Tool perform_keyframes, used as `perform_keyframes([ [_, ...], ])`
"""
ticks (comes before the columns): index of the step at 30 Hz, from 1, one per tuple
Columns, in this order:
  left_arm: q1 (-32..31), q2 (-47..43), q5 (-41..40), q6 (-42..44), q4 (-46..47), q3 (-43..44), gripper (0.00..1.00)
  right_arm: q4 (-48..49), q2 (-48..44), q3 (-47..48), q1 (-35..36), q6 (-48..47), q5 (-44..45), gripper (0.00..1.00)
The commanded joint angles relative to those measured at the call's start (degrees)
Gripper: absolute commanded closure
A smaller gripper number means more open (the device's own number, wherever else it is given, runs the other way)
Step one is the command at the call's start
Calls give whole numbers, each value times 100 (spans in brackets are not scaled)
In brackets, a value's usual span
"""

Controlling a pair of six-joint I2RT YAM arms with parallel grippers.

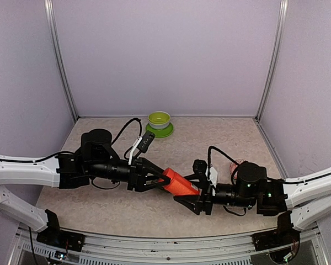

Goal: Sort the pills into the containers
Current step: Pass from the right arm to the left

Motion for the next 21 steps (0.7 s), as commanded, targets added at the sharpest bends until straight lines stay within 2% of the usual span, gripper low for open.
perform_keyframes([
  [1, 35, -194, -244, 71, 49, 53, 73, 6, -23, 119, 1, 128, 149, 25],
  [2, 61, -215, -251, 82, -14, 64, 73, -12, -68, 102, 1, 128, 192, 17],
  [3, 93, -244, -285, 106, -80, 75, 73, -42, -117, 90, 1, 123, 216, 3],
  [4, 115, -267, -340, 128, -173, 88, 72, -96, -161, 85, 1, 124, 338, 0],
  [13, 484, -462, -1170, 407, -1387, 316, 72, -483, -766, -111, 1, 56, 1172, 0],
  [21, 712, -283, -2535, 946, -2390, 721, 72, -730, -725, -127, 1, 20, 1557, 0],
])
